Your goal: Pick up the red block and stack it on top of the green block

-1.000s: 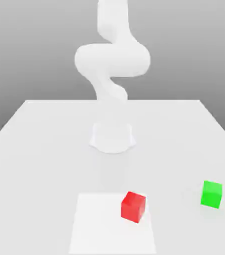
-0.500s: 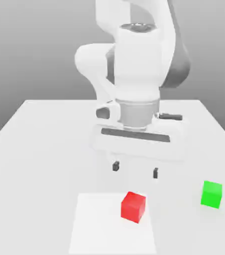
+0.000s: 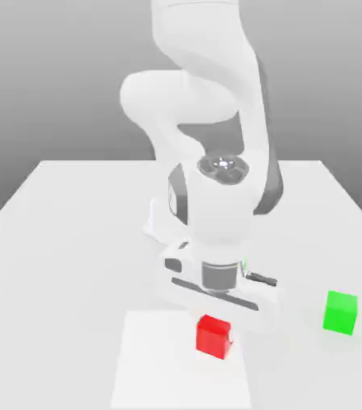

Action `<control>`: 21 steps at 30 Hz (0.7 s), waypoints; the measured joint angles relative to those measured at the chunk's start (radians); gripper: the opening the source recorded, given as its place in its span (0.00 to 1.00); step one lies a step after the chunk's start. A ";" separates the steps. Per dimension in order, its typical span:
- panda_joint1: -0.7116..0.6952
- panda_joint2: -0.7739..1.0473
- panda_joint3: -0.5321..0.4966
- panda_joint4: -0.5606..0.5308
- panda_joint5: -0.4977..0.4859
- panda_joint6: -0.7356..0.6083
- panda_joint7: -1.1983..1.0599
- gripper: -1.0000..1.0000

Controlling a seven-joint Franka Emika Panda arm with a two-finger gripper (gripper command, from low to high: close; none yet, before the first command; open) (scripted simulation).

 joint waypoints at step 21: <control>0.280 -0.248 0.250 0.074 0.141 -0.318 0.511 0.00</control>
